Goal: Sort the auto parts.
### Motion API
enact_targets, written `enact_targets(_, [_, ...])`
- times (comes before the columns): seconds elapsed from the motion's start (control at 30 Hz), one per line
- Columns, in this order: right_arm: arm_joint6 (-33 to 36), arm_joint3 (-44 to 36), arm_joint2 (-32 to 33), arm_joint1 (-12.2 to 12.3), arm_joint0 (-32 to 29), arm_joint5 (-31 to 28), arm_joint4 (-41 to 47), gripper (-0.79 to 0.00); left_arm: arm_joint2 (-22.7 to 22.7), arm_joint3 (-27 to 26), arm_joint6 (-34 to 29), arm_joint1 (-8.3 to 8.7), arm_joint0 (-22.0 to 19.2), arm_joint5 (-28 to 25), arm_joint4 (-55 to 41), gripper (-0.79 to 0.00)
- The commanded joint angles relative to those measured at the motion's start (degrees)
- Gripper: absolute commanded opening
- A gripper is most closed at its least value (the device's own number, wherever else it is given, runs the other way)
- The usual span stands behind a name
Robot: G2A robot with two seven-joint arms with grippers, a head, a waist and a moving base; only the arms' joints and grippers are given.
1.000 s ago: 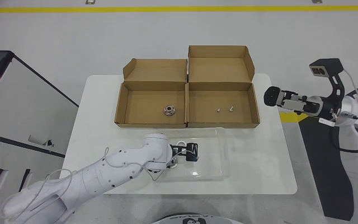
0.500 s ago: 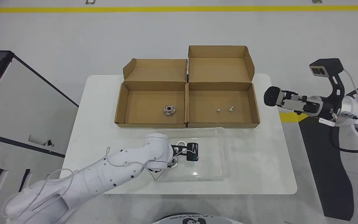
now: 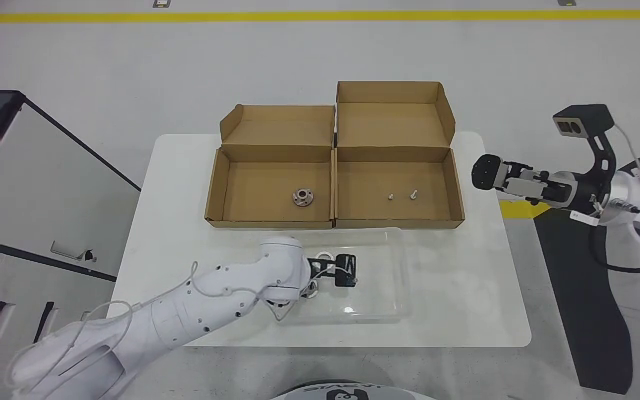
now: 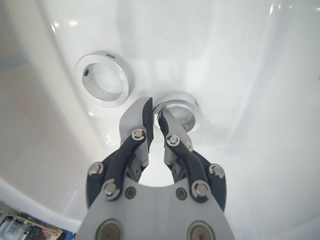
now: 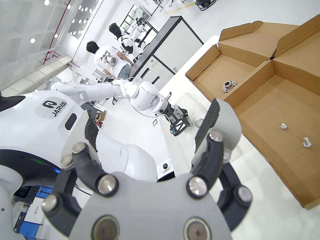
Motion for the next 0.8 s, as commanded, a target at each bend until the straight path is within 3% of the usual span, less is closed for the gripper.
enact_targets(0.0, [0.00, 0.00, 0.00, 0.00, 0.00, 0.00, -0.01, 0.000, -0.36, -0.69, -0.04, 0.08, -0.28, 0.04, -0.30, -0.785])
enact_targets(0.47, [0.00, 0.00, 0.00, 0.00, 0.00, 0.00, -0.01, 0.000, -5.13, -9.52, 1.07, 0.61, -1.31, 1.25, -5.44, -0.785])
enact_targets(0.77, [0.00, 0.00, 0.00, 0.00, 0.00, 0.00, -0.01, 0.000, -8.05, -13.97, 7.30, -0.40, -3.35, 3.79, -8.35, -0.785])
